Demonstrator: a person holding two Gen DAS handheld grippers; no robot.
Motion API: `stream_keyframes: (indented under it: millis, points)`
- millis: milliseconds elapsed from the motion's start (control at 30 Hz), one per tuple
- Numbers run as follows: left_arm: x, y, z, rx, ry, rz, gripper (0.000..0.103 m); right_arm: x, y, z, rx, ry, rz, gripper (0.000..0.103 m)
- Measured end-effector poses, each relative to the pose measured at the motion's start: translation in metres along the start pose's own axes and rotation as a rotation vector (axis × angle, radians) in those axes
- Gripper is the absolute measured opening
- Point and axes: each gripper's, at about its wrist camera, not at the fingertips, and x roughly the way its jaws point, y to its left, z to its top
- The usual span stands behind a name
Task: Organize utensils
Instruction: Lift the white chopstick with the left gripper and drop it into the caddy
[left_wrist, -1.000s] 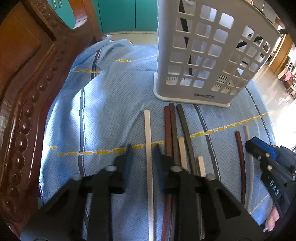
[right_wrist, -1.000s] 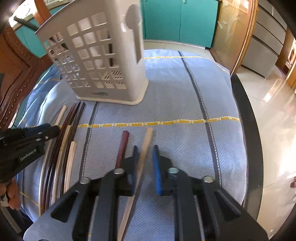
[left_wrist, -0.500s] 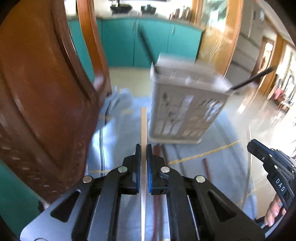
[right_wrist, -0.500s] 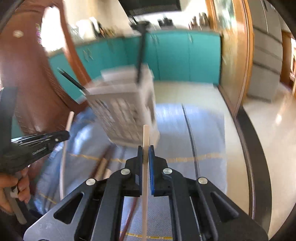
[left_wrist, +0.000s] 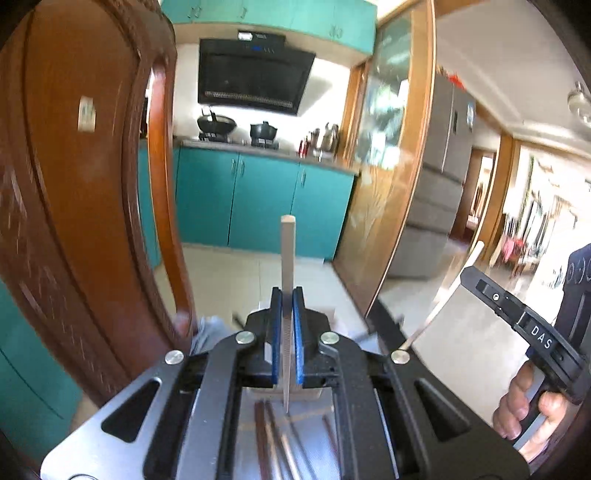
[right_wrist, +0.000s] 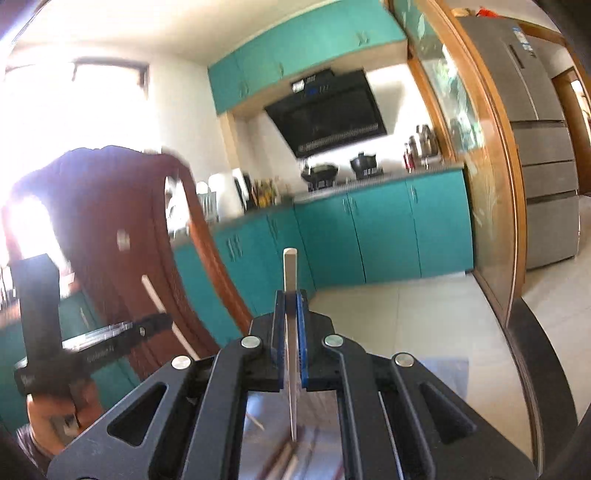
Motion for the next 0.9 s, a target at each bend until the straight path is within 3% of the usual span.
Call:
stream_keyframes:
  millis: [133, 233, 400, 567, 900]
  points:
    - [-0.003, 0.012, 0.03, -0.073, -0.122, 0.019, 0.007, 0.015, -0.005, 0.017, 0.05, -0.089, -0.051, 0.007]
    - [0.012, 0.021, 0.039, -0.13, -0.16, 0.033, 0.007, 0.039, -0.011, 0.016, 0.05, -0.08, -0.095, 0.007]
    - [0.053, 0.024, 0.033, -0.132, -0.136, 0.104, 0.007, 0.063, -0.021, 0.009, 0.076, -0.068, -0.13, 0.007]
    - [0.094, 0.022, 0.016, -0.096, -0.04, 0.141, 0.007, 0.064, -0.028, 0.006, 0.072, -0.101, -0.181, 0.007]
    - [0.113, 0.01, -0.013, -0.012, 0.027, 0.169, 0.007, 0.071, -0.027, -0.022, -0.022, -0.049, -0.225, 0.007]
